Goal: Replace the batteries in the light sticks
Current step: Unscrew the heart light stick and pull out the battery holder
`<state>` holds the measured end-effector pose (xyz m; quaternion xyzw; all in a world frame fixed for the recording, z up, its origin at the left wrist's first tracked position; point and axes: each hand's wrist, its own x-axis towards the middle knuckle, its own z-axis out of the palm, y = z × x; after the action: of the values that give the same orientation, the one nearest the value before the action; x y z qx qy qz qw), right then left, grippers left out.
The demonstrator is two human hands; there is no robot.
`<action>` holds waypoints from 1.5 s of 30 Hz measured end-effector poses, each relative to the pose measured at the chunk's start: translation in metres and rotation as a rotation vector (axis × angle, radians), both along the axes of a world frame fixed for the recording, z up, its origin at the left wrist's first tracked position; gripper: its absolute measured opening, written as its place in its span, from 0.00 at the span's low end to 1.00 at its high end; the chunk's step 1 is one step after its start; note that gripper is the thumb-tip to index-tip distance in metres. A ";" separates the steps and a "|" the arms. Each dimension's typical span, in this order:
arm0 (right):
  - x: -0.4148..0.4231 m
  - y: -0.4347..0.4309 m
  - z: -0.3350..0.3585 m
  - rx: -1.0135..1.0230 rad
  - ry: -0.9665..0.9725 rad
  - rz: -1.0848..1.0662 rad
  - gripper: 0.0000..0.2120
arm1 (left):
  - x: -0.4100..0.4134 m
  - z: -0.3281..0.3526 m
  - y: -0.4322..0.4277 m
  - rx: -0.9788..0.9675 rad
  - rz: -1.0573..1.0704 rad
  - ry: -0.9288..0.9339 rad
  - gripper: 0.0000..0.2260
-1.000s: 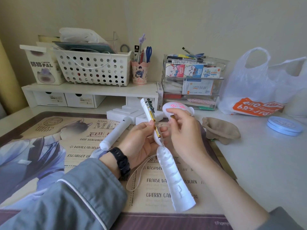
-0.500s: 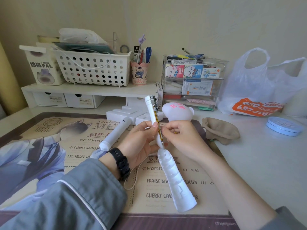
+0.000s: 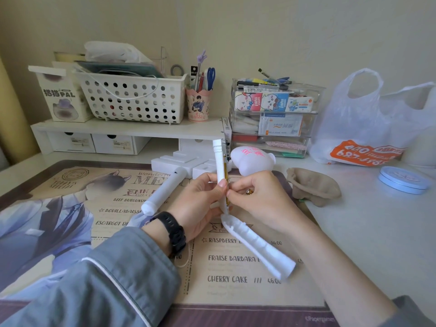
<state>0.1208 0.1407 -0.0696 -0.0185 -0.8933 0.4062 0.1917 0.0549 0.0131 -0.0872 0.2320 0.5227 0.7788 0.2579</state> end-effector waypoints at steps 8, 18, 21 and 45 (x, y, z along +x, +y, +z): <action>0.004 -0.006 0.004 -0.031 0.006 -0.065 0.09 | 0.002 0.001 0.000 0.006 -0.022 -0.013 0.06; 0.006 -0.017 0.008 -0.032 0.027 -0.169 0.09 | 0.004 0.002 0.001 0.024 -0.011 -0.012 0.06; 0.004 -0.018 0.005 -0.010 0.034 -0.205 0.11 | 0.004 0.002 0.000 0.026 -0.027 -0.008 0.07; -0.001 0.004 0.018 -1.470 -0.131 -0.188 0.16 | -0.001 0.005 0.000 0.062 -0.031 -0.266 0.14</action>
<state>0.1197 0.1446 -0.0516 -0.2427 -0.3955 0.8790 0.1103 0.0539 0.0134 -0.0818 0.1423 0.4558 0.8145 0.3295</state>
